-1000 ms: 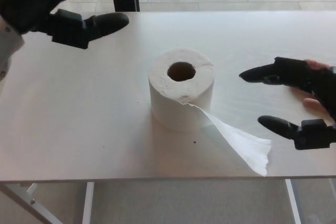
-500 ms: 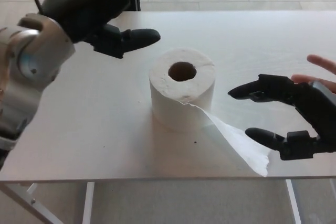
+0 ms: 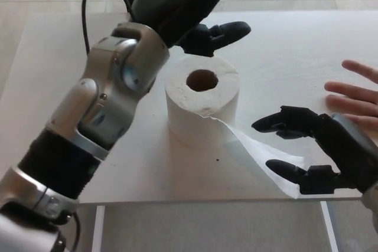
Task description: A toilet paper roll is kept in the middle of the desk infront of the robot. The robot places its left hand on the top of the toilet paper roll to hold it still and uses its right hand to tear off a piece of toilet paper from it and hands the paper to a person
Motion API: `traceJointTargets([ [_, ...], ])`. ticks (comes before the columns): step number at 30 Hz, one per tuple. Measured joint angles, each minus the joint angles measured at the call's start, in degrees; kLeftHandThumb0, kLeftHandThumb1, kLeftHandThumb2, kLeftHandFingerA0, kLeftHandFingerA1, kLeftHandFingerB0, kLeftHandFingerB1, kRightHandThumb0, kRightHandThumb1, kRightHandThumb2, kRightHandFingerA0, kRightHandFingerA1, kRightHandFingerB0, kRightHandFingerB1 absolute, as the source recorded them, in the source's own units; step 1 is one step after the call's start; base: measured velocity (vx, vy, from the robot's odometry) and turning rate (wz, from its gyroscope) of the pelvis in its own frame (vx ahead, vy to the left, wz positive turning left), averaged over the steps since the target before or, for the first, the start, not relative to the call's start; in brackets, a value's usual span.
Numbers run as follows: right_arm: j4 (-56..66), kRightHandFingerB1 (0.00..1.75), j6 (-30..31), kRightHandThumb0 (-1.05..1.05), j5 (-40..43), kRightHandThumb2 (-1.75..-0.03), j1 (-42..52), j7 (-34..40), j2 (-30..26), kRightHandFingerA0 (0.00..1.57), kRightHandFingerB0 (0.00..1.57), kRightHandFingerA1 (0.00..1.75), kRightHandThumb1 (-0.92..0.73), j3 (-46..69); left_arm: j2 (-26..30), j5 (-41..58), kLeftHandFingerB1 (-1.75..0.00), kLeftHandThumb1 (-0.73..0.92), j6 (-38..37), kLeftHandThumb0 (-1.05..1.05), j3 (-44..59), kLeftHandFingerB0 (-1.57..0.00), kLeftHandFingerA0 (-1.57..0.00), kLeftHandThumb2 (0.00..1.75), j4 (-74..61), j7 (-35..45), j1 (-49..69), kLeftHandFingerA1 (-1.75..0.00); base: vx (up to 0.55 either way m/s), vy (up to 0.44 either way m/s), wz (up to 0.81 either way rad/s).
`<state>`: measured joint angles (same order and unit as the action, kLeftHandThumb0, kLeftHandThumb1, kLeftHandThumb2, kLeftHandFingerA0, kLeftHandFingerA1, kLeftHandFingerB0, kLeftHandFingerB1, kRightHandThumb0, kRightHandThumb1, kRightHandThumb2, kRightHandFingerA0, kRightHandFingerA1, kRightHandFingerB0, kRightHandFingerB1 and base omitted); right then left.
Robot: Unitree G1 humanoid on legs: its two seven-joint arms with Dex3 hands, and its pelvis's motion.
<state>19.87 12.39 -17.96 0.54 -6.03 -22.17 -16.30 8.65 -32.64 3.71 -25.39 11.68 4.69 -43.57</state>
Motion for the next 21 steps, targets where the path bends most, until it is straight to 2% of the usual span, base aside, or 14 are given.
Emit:
traceJointTargets([
  [3,-0.12,0.55,1.45,-0.46,-2.17,-0.60,0.81,0.64,1.03,0.43,0.60,0.64,-0.68,-0.36,-1.22,-1.50,-0.41,0.81,0.45,-0.58,-0.05,-0.38,-0.38,0.66,1.16,-2.34,0.44,-0.51,0.00,0.000,0.00],
  [8,-0.45,0.55,3.53,-0.48,-5.60,-0.61,1.92,1.50,2.24,0.44,0.61,0.64,-0.66,-0.66,-0.73,-3.64,-0.42,0.79,0.65,-0.56,0.19,-0.39,-0.42,0.64,2.10,-5.87,5.32,-0.48,0.00,0.000,0.00],
  [9,-0.51,0.54,3.89,-0.48,-6.32,-0.60,2.17,1.62,2.37,0.45,0.62,0.65,-0.67,-0.68,0.05,-4.14,-0.52,0.67,0.60,-0.59,0.14,-0.29,-0.38,1.06,2.36,-6.46,7.02,-0.60,0.00,0.000,0.00],
  [12,-0.54,0.54,4.49,-0.48,-7.71,-0.60,2.63,1.96,2.90,0.45,0.62,0.65,-0.67,-0.64,2.10,-5.23,-0.52,0.67,0.84,-0.59,0.14,-0.29,-0.38,1.06,2.34,-7.00,11.24,-0.60,0.00,0.000,0.00],
  [13,-0.54,0.54,4.64,-0.47,-8.18,-0.60,2.68,2.00,3.11,0.45,0.62,0.66,-0.67,-0.62,2.62,-5.50,-0.38,0.80,0.94,-0.58,0.16,-0.38,-0.39,0.65,2.32,-7.04,12.11,-0.43,0.00,0.000,0.00],
  [15,-0.52,0.54,4.82,-0.47,-8.84,-0.60,2.69,2.01,3.60,0.45,0.62,0.66,-0.67,-0.55,3.26,-5.95,-0.38,0.82,1.29,-0.56,0.38,-0.39,-0.38,0.64,1.97,-7.07,13.59,-0.42,0.00,0.000,0.00],
  [17,-0.47,0.55,4.94,-0.46,-9.23,-0.60,2.77,2.01,3.87,0.46,0.63,0.70,-0.67,-0.39,3.52,-6.50,-0.34,0.85,1.52,-0.59,0.40,-0.25,-0.20,0.65,1.71,-7.11,14.72,-0.42,0.00,0.000,0.00],
  [19,-0.46,0.55,4.96,-0.46,-9.40,-0.60,3.05,2.01,4.29,0.46,0.63,0.70,-0.67,-0.01,3.39,-7.09,-0.34,0.85,2.23,-0.59,0.23,-0.25,-0.20,0.65,1.72,-7.19,15.44,-0.42,0.00,0.000,0.00],
  [20,-0.46,0.55,4.96,-0.45,-9.44,-0.60,3.11,2.01,4.44,0.48,0.64,0.70,-0.66,0.09,3.22,-7.29,-0.49,0.61,2.56,-0.33,0.18,0.00,-0.01,1.14,1.72,-7.21,15.53,-0.52,0.00,0.000,0.00],
  [21,-0.46,0.56,4.96,-0.45,-9.55,-0.59,3.11,2.01,4.63,0.48,0.65,0.71,-0.66,0.29,2.70,-7.58,-0.49,0.62,3.20,-0.33,0.03,0.00,-0.01,1.13,1.84,-7.21,15.56,-0.53,0.00,0.000,0.00],
])
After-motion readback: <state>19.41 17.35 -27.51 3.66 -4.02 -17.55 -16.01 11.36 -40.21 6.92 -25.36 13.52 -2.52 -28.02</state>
